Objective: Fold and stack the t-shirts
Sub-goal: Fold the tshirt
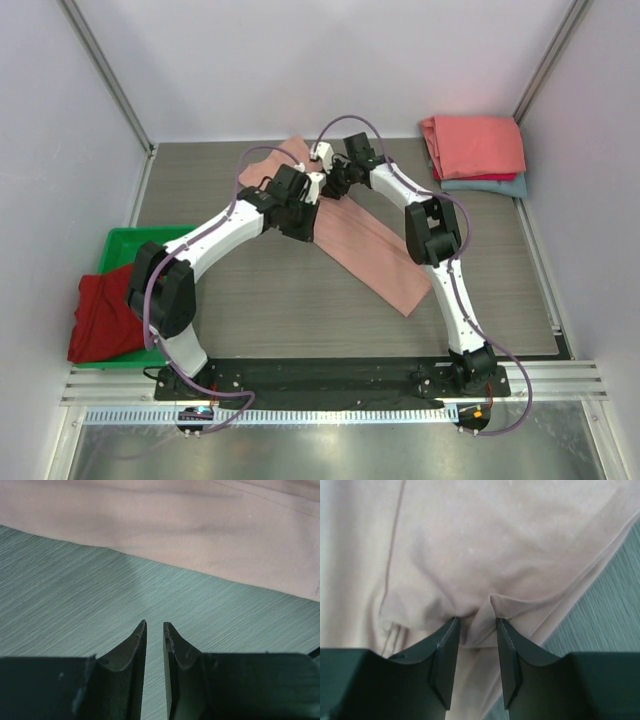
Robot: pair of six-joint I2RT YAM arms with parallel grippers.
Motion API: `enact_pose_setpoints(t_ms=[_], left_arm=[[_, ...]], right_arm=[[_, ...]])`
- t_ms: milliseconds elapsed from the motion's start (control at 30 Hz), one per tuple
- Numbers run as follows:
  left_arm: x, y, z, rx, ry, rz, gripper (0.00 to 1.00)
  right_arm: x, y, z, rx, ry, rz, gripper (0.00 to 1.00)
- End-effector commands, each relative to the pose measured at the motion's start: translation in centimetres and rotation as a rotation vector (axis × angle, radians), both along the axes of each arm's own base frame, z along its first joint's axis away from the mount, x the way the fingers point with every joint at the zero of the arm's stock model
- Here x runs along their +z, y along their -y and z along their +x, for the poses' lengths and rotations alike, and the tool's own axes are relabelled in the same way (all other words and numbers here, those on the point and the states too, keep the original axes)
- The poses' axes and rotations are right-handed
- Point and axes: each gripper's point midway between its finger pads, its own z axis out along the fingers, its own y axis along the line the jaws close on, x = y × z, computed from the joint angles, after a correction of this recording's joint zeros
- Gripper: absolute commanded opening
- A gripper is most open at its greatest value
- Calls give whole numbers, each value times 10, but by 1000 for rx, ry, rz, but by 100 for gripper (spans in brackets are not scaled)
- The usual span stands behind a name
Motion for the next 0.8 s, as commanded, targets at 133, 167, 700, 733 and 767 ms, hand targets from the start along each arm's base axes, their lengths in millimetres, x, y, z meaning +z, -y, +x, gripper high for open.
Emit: enact_pose_setpoints(t_ms=[133, 167, 700, 733, 767], left_arm=[[12, 29, 6, -56, 12, -98, 21], [10, 40, 1, -90, 3, -107, 21], [-51, 186, -31, -360, 72, -192, 21], [-46, 195, -29, -367, 88, -206, 21], [-47, 204, -35, -384, 90, -209, 22]], right_arm=[[-15, 40, 47, -147, 49, -55, 42], [-15, 44, 49, -155, 49, -55, 42], [-27, 81, 33, -177, -28, -60, 42], [-27, 84, 33, -182, -32, -58, 42], [-28, 87, 33, -189, -37, -55, 42]])
